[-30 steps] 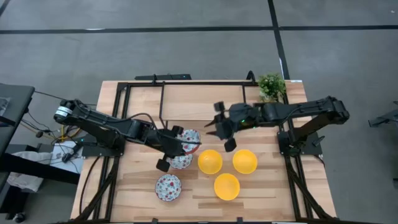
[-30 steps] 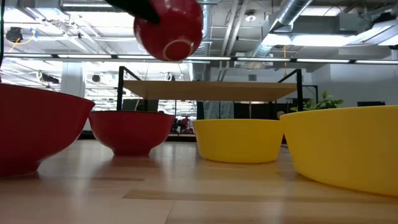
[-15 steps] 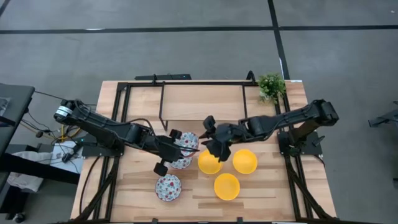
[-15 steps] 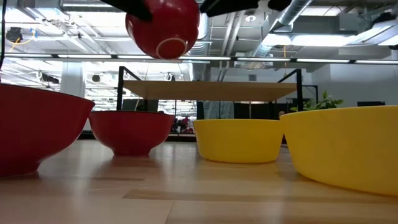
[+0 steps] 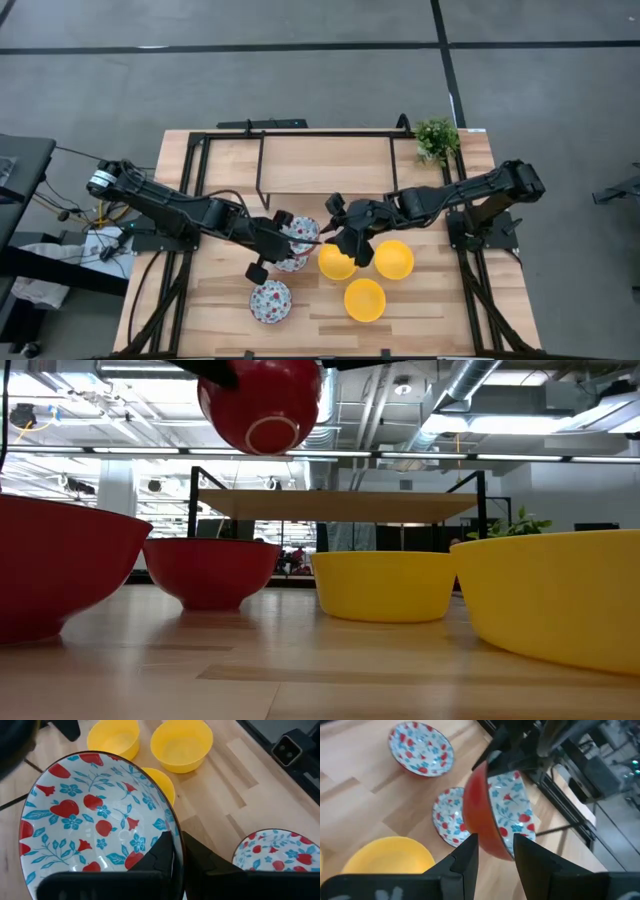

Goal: Pick & Place Mini bowls
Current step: Put the top left red patterned bowl on the shelf

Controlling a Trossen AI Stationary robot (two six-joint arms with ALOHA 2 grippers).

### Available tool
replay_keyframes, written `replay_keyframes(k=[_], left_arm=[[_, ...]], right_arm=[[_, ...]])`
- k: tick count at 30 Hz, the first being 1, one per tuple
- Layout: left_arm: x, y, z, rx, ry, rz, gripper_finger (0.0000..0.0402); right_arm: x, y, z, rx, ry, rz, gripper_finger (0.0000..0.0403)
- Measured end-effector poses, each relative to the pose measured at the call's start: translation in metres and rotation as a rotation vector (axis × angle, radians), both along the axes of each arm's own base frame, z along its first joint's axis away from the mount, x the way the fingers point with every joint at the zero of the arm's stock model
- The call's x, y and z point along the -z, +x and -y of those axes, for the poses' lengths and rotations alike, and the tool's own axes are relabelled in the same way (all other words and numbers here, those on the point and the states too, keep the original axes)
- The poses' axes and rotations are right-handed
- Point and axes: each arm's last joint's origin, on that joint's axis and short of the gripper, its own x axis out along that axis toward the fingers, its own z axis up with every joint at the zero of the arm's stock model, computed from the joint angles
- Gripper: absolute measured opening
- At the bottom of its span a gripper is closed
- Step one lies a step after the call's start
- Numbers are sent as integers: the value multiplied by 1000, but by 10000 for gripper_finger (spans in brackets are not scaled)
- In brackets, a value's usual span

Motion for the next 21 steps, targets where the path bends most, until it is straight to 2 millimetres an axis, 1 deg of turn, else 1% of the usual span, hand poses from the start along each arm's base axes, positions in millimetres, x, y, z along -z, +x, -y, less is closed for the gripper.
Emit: replay_keyframes(k=[5, 7, 10, 21], left_arm=[[0, 0, 1, 34, -29, -8, 19], [-1, 0, 2, 51, -39, -5, 19], [0, 1, 3, 69, -48, -5, 19], [0, 5, 6, 102, -87, 21, 19]], right_arm=[[8, 3, -10, -28, -4, -18, 113], [12, 9, -14, -34, 0, 0, 113], [18, 12, -20, -46, -5, -11, 113], [26, 16, -24, -59, -3, -19, 113]])
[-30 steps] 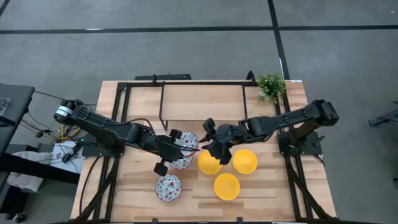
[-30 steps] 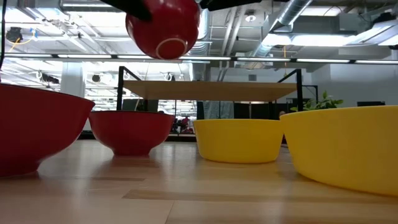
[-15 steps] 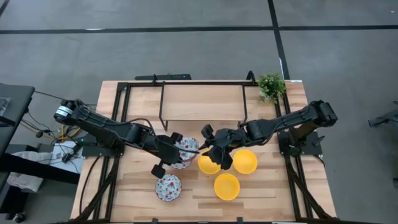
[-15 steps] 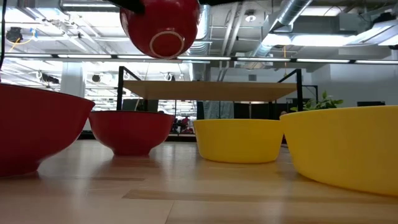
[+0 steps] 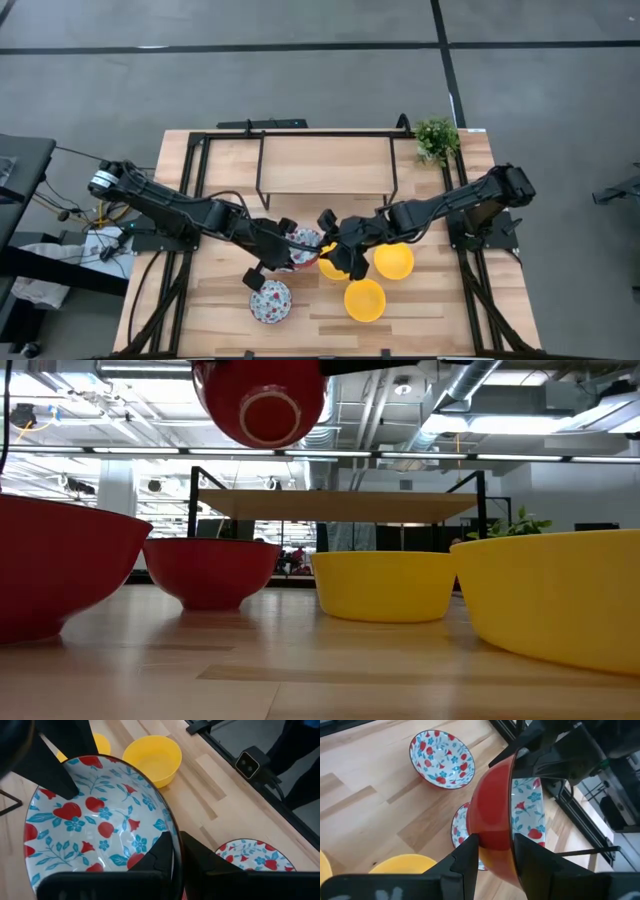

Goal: Pick & Place Mini bowls
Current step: Put the top left red patterned bowl on the shelf

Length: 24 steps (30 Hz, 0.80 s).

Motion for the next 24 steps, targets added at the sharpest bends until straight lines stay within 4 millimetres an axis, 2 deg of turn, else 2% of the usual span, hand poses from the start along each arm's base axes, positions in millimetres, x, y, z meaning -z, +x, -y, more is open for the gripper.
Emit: replay_keyframes(k=[10, 24], left_arm=[[-1, 2, 0, 0, -13, 19, 20], [-4, 3, 0, 1, -14, 50, 35]], right_arm=[[2, 1, -1, -19, 13, -11, 111], [4, 0, -1, -45, 32, -28, 78]])
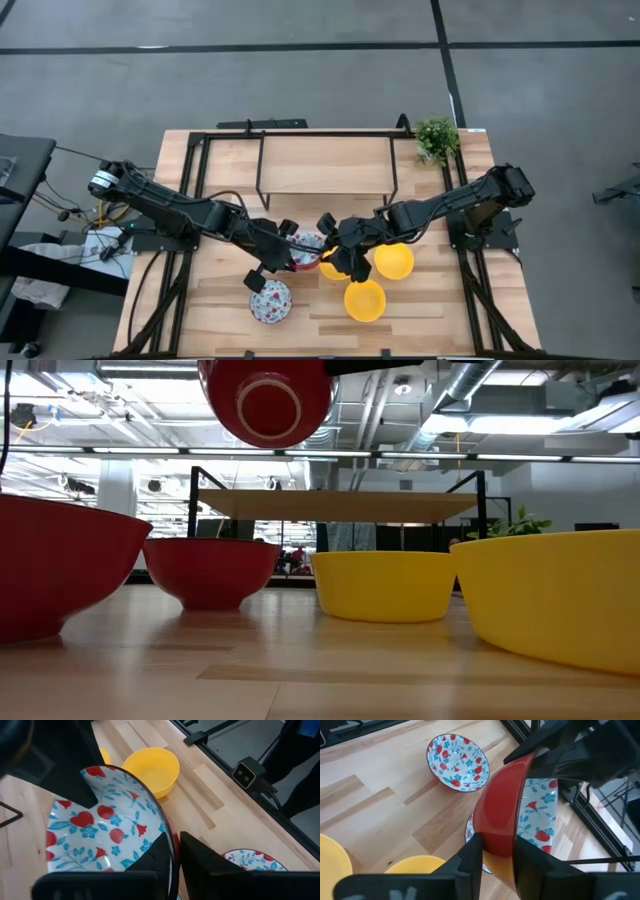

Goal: Pick & Place Mini bowls
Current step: Put the top left red patterned bowl on the shelf

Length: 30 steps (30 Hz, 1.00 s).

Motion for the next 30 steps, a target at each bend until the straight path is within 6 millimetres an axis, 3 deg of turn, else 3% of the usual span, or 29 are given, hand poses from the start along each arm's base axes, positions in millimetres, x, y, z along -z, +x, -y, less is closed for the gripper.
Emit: replay_keyframes(k=[15, 30], left_arm=[[-7, 2, 0, -9, -12, 54, 71], [-10, 6, 1, -23, -39, 103, 83]], right_arm=[[3, 0, -1, -23, 14, -19, 9], [4, -4, -6, -35, 9, -46, 1]])
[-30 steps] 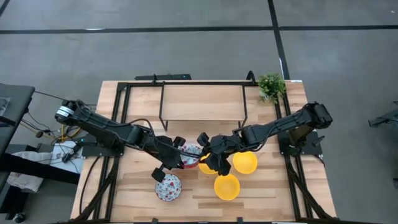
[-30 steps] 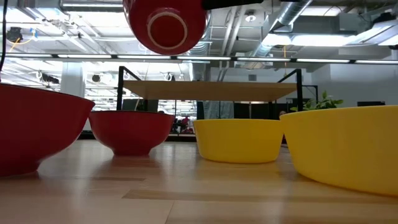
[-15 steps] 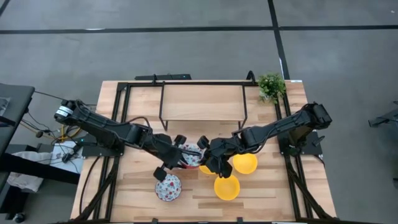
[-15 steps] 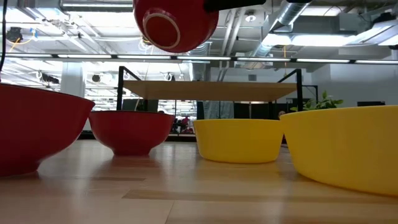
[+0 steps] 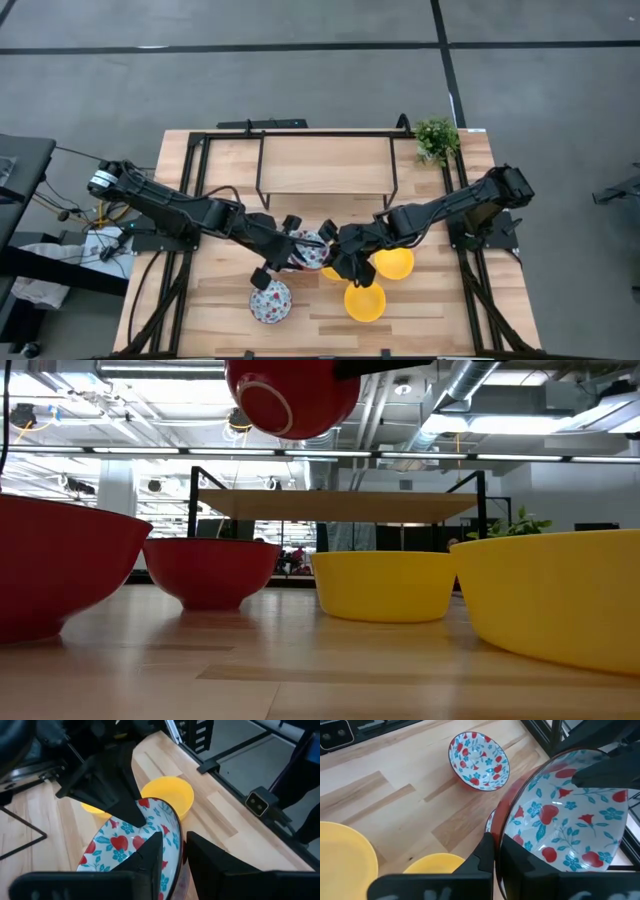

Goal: Pick & Place Mini bowls
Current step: Put the top left red patterned bowl on the shelf

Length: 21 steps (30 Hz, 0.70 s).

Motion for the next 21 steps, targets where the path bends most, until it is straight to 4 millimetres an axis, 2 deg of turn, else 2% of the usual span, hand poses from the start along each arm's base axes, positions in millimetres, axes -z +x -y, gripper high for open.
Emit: replay_keyframes(k=[15, 21], left_arm=[[0, 1, 0, -25, -8, 7, 86], [0, 1, 0, -54, -32, -4, 138]], right_arm=[[0, -2, -1, -7, -4, -14, 0], [0, -2, -1, -8, -3, -16, 0]])
